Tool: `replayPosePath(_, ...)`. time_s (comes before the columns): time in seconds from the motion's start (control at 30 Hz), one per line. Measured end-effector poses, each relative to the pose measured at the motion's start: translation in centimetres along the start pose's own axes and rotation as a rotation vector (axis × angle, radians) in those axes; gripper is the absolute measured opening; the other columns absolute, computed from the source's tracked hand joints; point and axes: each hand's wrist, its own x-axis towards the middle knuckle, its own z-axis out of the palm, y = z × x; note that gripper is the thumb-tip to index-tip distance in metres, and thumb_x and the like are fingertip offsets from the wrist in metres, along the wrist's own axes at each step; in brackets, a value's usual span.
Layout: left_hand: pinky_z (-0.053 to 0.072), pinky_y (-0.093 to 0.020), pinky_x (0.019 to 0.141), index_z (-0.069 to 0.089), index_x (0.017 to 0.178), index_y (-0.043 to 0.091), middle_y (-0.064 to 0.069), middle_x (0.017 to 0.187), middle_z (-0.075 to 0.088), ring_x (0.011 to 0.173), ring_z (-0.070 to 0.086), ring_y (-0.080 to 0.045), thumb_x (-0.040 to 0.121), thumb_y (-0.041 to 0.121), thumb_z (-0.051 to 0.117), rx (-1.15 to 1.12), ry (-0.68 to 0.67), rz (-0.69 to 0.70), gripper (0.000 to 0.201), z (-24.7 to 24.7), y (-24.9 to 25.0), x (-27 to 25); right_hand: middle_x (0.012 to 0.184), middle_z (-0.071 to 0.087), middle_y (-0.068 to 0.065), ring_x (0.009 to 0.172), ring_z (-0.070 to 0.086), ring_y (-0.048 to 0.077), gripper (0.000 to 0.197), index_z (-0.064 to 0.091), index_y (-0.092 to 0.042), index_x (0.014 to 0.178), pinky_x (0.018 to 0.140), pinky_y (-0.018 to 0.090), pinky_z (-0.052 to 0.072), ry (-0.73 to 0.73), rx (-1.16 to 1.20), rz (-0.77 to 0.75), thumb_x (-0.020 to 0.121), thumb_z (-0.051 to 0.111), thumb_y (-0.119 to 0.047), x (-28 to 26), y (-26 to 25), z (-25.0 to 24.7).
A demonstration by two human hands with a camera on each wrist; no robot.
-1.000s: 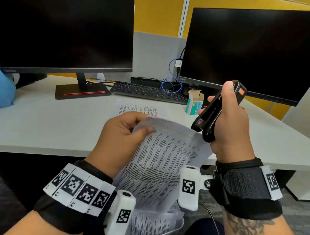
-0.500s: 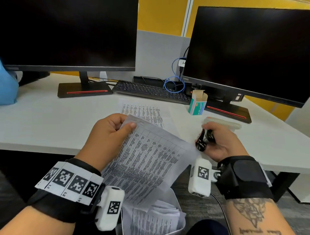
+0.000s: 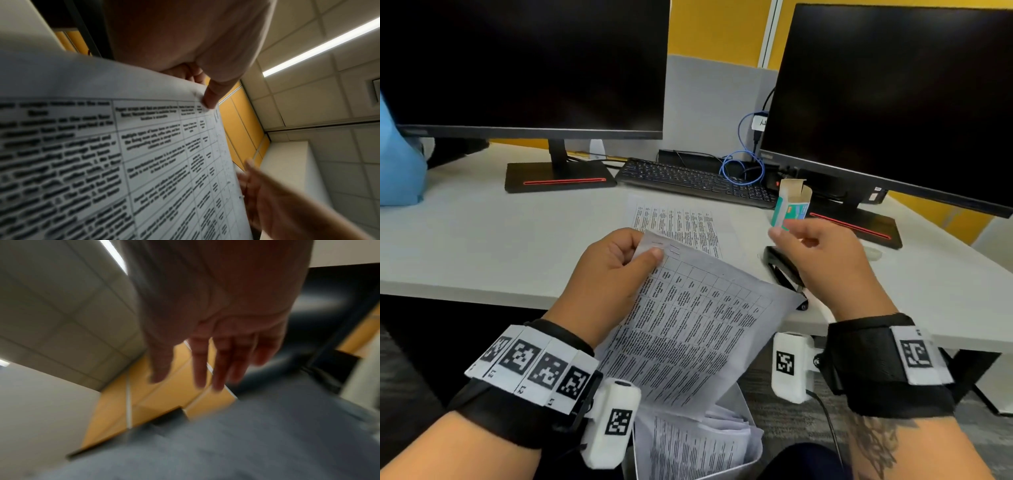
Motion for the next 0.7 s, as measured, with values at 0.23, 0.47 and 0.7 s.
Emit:
replayPosePath(0.23, 0.056, -0.031, 0.067, 0.062, 0.086, 0.017, 0.000, 0.079, 0.072, 0.073, 0.068, -0.014, 0.095, 0.011, 0.058, 0.072, -0.144, 0.040, 0.011, 1.2, -0.8, -1.6, 0.073, 0.064, -0.011, 0.070, 0.060, 0.007, 0.012, 0.072, -0.032, 0.093, 0.059, 0.021, 0.043, -0.560, -0.390, -0.129, 0.083, 0.074, -0.026, -2.8, -2.0, 0.4)
replayPosePath(0.47, 0.055, -0.047, 0.077, 0.059, 0.087, 0.029, 0.000, 0.083, 0.072, 0.079, 0.068, -0.022, 0.090, 0.029, 0.061, 0.406, -0.393, 0.100, 0.004, 1.2, -1.3, -2.3, 0.073, 0.062, -0.008, 0.074, 0.061, 0.013, 0.005, 0.073, -0.023, 0.086, 0.060, 0.021, 0.041, -0.601, -0.521, -0.119, 0.086, 0.070, -0.019, -3.5, -0.3, 1.8)
replayPosePath(0.7, 0.055, -0.048, 0.068, 0.058, 0.086, 0.022, -0.005, 0.077, 0.067, 0.075, 0.065, -0.026, 0.085, 0.036, 0.055, 0.408, -0.293, 0.241, 0.014, 0.9, 1.1, -1.8, 0.084, 0.067, -0.005, 0.076, 0.058, 0.010, 0.010, 0.071, -0.029, 0.095, 0.056, 0.014, 0.034, -0.511, -0.479, -0.174, 0.091, 0.064, -0.022, -3.6, -2.1, 0.0)
